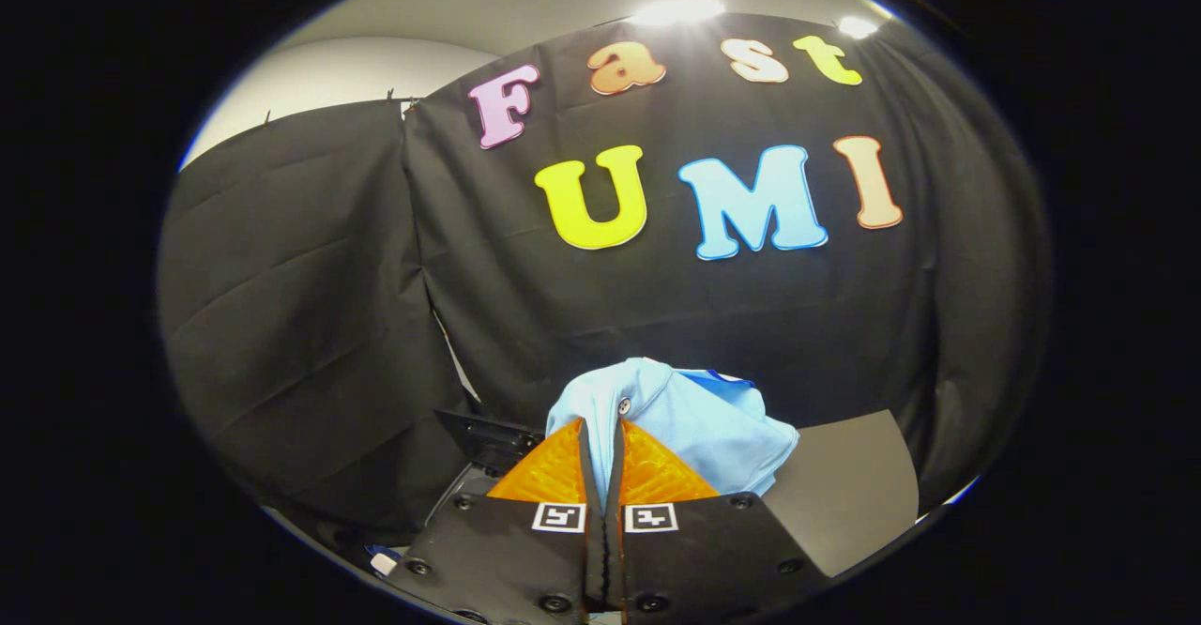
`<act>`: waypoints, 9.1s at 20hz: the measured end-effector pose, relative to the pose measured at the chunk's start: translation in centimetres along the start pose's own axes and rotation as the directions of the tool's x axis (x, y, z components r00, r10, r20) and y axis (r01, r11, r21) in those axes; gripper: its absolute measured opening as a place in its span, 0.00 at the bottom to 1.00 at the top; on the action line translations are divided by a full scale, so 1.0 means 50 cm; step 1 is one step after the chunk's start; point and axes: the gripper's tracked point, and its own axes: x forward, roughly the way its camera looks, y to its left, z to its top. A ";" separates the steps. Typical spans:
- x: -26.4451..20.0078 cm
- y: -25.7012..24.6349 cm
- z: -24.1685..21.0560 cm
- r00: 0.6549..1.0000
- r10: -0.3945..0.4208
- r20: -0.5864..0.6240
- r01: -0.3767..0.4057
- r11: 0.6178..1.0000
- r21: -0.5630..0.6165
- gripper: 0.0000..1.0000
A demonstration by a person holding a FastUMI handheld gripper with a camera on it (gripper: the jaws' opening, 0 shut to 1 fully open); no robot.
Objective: Put the clothes into the washing machine and then close the washing machine lid.
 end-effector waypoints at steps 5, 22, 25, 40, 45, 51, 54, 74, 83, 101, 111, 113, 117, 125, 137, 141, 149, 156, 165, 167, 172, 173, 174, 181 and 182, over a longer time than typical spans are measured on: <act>0.035 0.109 0.002 0.994 0.107 -0.009 -0.107 0.994 -0.037 0.01; 0.184 0.424 -0.075 0.967 0.243 -0.079 -0.247 0.968 -0.038 0.01; 0.207 0.442 -0.097 0.969 0.227 -0.097 -0.231 0.972 -0.035 0.01; 0.302 0.456 -0.222 0.967 0.155 -0.201 -0.160 0.987 -0.008 0.01; 0.333 0.456 -0.265 0.964 0.133 -0.230 -0.136 0.991 0.003 0.01; 0.365 0.443 -0.331 0.957 0.092 -0.274 -0.092 0.996 0.014 0.01; 0.380 0.433 -0.364 0.954 0.071 -0.292 -0.067 0.997 0.025 0.01; 0.479 0.381 -0.527 0.929 -0.047 -0.367 0.068 0.997 0.043 0.02; 0.525 0.369 -0.590 0.913 -0.072 -0.402 0.095 0.995 0.036 0.01; 0.594 0.384 -0.809 0.813 -0.113 -0.571 0.093 0.994 -0.065 0.02; 0.608 0.379 -0.860 0.778 -0.142 -0.612 0.111 0.990 -0.089 0.02; 0.609 0.383 -0.872 0.769 -0.122 -0.628 0.107 0.992 -0.063 0.29; 0.599 0.356 -0.861 0.758 -0.194 -0.623 0.152 0.981 -0.120 0.84; 0.583 0.357 -0.817 0.789 -0.178 -0.587 0.157 0.984 -0.088 0.98; 0.528 0.373 -0.587 0.892 -0.138 -0.430 0.148 0.989 -0.011 0.98; 0.513 0.360 -0.464 0.931 -0.141 -0.338 0.149 0.989 -0.002 0.98; 0.527 0.317 -0.234 0.969 -0.175 -0.176 0.187 0.981 0.052 0.98; 0.608 0.294 -0.193 0.960 -0.211 -0.185 0.218 0.976 0.019 0.97; 0.757 0.301 -0.273 0.927 -0.212 -0.310 0.238 0.970 0.047 0.98; 0.780 0.302 -0.289 0.919 -0.217 -0.328 0.244 0.969 0.042 0.98; 0.812 0.311 -0.334 0.899 -0.213 -0.382 0.243 0.970 0.031 0.98; 0.816 0.317 -0.343 0.896 -0.202 -0.394 0.233 0.972 0.032 0.98; 0.820 0.321 -0.348 0.896 -0.201 -0.397 0.228 0.973 0.021 0.98; 0.813 0.326 -0.383 0.878 -0.199 -0.435 0.197 0.979 -0.050 0.99; 0.804 0.326 -0.385 0.881 -0.202 -0.427 0.198 0.979 -0.053 0.99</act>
